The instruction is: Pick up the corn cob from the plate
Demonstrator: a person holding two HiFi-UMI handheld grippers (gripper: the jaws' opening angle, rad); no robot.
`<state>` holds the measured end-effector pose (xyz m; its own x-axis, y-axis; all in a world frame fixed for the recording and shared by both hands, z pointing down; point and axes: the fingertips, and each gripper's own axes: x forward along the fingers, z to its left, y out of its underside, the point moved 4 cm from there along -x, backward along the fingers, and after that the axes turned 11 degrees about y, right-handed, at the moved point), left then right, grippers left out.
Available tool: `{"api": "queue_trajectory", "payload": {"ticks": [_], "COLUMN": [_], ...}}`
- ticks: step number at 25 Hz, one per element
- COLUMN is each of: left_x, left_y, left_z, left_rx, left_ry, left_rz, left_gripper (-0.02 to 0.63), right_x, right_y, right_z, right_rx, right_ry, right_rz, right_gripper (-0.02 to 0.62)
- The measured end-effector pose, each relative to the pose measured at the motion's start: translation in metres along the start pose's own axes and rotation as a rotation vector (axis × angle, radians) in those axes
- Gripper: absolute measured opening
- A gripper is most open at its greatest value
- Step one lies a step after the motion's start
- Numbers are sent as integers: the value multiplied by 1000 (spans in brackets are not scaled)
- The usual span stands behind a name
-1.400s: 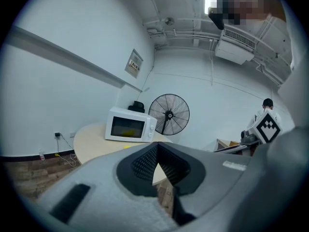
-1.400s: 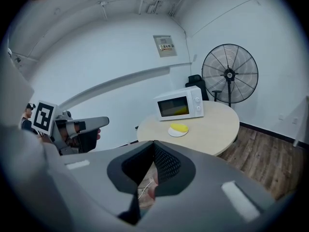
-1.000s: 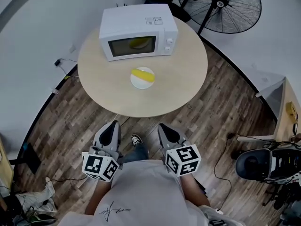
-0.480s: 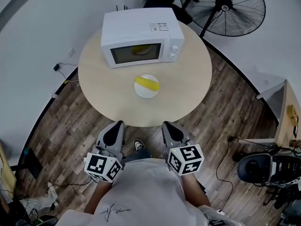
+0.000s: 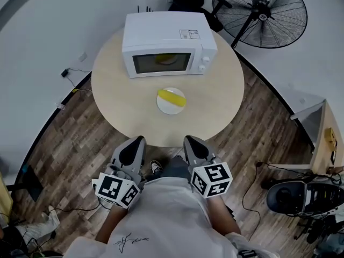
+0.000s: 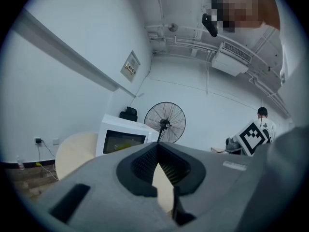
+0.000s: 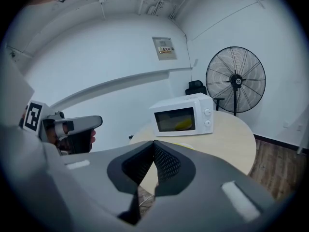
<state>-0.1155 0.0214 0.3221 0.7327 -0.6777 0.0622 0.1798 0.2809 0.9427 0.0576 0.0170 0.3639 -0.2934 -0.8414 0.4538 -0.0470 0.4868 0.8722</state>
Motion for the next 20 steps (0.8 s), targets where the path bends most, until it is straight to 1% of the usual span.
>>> {"api": "queue_trajectory", "payload": {"ticks": [2,6,8,13,20], "left_x": [0,-3,-3,2,17], "left_y": [-1,2,4,1,-1], "left_z": [-1,6,11,25,39], "left_rx": [3,1,-5,-11,-28], "left_ry": [9,11,4,-7,-2], "left_rz": [-2,5,12,20,21], "left_gripper": [-9,-9,-9,-9,-9], "right_x": [2,11,15,28,51], "right_y": [0,2,2,-8,-24], "right_z": [1,9,11,5,-12], "right_rx": [-29,-87,-99,-129,-139], "right_ry": [-7,-67,-79,-61,6], "right_rz": [12,42,50,50,25], "right_gripper": [11,12,12,12,14]}}
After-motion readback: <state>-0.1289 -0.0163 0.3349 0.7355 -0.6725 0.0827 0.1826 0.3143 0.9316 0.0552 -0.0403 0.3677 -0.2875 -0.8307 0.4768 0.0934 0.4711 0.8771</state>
